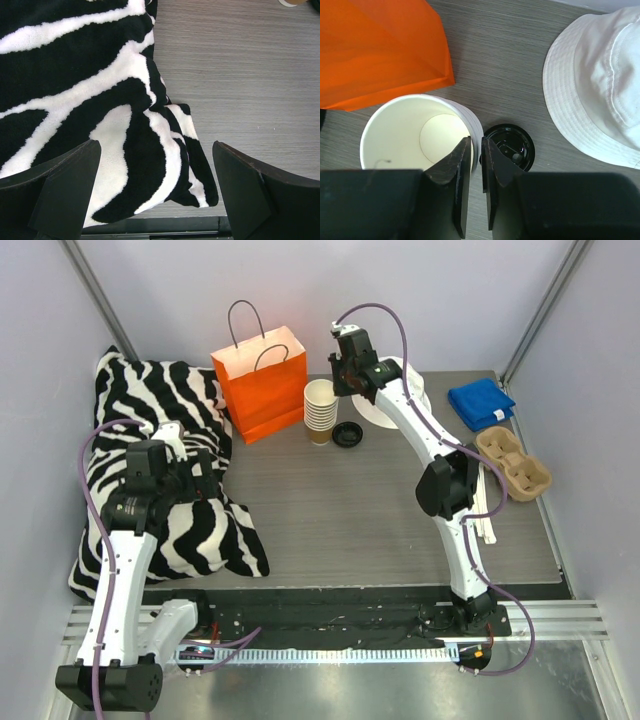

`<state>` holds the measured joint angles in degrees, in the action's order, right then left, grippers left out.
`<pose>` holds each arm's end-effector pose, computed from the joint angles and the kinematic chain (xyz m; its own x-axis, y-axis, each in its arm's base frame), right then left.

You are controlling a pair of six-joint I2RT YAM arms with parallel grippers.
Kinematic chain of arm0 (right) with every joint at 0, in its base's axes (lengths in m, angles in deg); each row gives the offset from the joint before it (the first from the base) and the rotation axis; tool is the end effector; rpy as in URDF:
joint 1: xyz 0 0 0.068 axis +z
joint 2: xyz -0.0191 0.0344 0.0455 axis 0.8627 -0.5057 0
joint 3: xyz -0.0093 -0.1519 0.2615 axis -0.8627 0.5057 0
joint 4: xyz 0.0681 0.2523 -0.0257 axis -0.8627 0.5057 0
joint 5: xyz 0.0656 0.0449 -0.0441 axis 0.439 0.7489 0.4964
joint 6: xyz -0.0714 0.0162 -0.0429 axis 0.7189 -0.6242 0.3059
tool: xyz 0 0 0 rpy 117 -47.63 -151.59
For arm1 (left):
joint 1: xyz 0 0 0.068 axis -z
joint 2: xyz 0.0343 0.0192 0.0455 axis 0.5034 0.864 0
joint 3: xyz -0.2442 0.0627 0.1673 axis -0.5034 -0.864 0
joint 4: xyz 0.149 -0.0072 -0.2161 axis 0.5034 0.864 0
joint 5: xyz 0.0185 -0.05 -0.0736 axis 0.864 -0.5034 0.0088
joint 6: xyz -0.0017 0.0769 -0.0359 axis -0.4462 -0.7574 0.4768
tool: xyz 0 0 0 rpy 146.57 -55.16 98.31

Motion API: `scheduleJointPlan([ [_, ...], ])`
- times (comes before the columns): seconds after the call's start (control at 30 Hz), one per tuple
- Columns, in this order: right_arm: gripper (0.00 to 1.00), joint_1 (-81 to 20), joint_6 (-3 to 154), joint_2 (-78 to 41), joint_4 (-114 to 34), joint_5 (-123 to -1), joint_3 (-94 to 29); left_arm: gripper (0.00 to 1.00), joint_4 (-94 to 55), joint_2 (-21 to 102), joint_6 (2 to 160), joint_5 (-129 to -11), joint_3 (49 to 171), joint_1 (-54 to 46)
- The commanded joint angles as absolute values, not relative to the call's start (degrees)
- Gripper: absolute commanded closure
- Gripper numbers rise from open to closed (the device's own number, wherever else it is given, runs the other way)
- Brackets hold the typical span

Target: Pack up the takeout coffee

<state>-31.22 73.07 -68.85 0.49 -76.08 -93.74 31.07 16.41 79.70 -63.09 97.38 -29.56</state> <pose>0.5094 0.2656 0.3306 -0.5709 -0.1271 -0.8111 -0.3011 0.9515 0.0627 0.1832 -0.0041 0.3447 -0.6332 -0.1681 -0.7556 -0.0796 0.9851 -0.1524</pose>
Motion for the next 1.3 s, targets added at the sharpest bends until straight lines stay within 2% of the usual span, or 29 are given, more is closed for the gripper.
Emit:
scheduleJointPlan([
  [0.0, 0.81, -30.97, 72.48, -68.65, -1.35, -75.96, -96.43, 0.0, 28.17, 16.21, 80.05, -63.46, 97.49, -29.79],
  [0.03, 0.88, -30.88, 72.48, -68.57, -1.44, -75.96, -96.43, 0.0, 28.17, 16.12, 80.05, -63.46, 97.49, -29.79],
  [0.13, 0.99, -30.97, 72.48, -68.57, -1.44, -76.13, -96.51, 0.0, 28.26, 16.12, 80.14, -63.37, 97.4, -29.79],
  [1.27, 0.99, -32.29, 68.26, -63.47, -0.65, -71.21, -97.48, 0.0, 28.08, 17.44, 80.58, -64.51, 98.19, -29.79],
])
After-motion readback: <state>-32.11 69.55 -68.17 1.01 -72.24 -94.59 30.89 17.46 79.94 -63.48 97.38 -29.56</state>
